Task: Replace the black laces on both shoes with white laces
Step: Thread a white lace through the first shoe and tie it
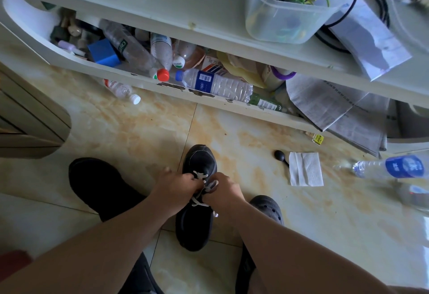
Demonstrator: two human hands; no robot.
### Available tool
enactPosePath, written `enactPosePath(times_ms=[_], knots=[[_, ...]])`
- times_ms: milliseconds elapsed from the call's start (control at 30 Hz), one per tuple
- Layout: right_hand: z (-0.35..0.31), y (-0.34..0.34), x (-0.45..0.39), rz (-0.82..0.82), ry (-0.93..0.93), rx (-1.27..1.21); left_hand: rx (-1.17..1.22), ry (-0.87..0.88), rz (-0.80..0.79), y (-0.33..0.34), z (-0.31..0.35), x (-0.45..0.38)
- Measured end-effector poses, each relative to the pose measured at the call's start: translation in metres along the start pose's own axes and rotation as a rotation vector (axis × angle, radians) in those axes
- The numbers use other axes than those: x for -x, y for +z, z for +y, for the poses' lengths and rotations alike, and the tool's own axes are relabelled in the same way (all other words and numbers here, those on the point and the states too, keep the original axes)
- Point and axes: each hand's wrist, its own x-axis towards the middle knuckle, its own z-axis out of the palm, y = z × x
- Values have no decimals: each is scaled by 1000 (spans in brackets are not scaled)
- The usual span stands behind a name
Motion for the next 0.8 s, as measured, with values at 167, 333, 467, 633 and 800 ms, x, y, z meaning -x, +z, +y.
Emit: enactPosePath(times_ms=[167,333,467,633,800], knots=[[-7,6,1,86,-26,46,-143,-49,-8,-7,9,-7],[-5,3,2,123,-31,-8,-1,-85,40,4,7,3],[-9,-3,0,166,-18,-102,359,-305,-7,-7,4,2],[-13,-1,-2,206,-7,-138,665,-525,-11,-4,1,-2],[-14,0,-4,97,-27,-84,365,-228,135,-5,-3,4]])
